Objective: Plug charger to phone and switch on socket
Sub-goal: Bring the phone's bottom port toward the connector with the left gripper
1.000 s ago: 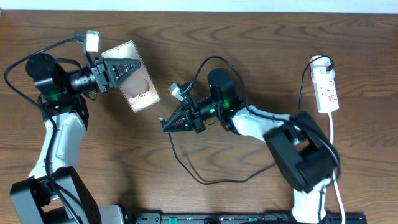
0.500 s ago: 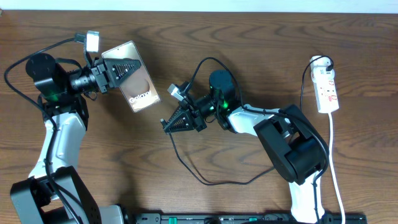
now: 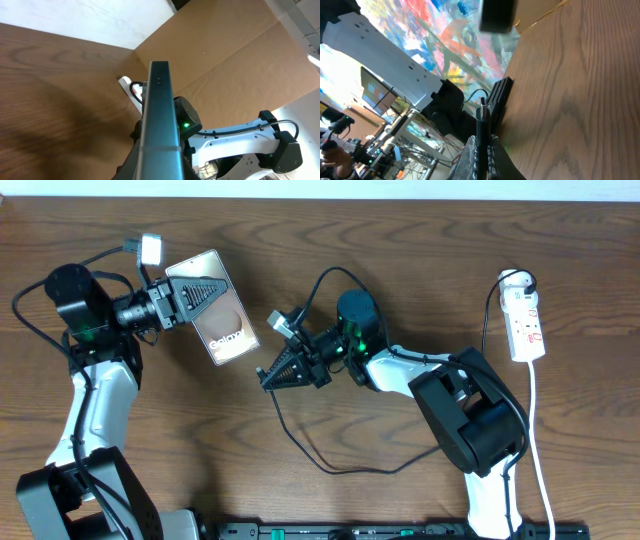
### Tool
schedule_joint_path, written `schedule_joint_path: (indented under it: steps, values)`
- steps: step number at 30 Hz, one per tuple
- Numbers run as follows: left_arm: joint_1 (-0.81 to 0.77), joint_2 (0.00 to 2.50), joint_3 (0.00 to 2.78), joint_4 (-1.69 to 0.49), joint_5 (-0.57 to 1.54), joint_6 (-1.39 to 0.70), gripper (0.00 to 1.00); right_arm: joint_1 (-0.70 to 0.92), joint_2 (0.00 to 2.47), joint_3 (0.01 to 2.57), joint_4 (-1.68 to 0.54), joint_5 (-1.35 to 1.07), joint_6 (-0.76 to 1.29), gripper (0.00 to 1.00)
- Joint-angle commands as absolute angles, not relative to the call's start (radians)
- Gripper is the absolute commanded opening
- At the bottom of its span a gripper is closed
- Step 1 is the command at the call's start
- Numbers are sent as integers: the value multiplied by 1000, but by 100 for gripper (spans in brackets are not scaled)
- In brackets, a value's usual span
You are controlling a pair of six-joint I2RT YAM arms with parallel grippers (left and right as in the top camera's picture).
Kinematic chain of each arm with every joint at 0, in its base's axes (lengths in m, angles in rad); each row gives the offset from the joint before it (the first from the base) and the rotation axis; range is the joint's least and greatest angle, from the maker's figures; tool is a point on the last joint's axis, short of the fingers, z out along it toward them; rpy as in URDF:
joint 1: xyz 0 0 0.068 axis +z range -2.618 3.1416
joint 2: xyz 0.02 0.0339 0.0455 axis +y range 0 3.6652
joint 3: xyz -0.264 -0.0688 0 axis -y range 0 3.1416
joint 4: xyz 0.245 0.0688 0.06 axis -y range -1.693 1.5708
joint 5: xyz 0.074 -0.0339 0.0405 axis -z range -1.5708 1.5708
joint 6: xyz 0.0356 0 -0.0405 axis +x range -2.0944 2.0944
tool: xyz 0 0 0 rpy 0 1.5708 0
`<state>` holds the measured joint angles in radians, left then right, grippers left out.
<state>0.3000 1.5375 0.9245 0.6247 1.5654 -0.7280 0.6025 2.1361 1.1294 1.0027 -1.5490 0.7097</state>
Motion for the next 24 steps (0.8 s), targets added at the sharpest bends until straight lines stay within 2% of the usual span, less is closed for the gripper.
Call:
schedule_joint_path:
  steps: [1,24]
  values:
    - [301,1529,938,628,1569,-718,8,604,2138,1158,1007,-1559,726,1]
    - [301,1529,937,516,1451,-707,8,604,2138,1211,1007,-1520,843,1]
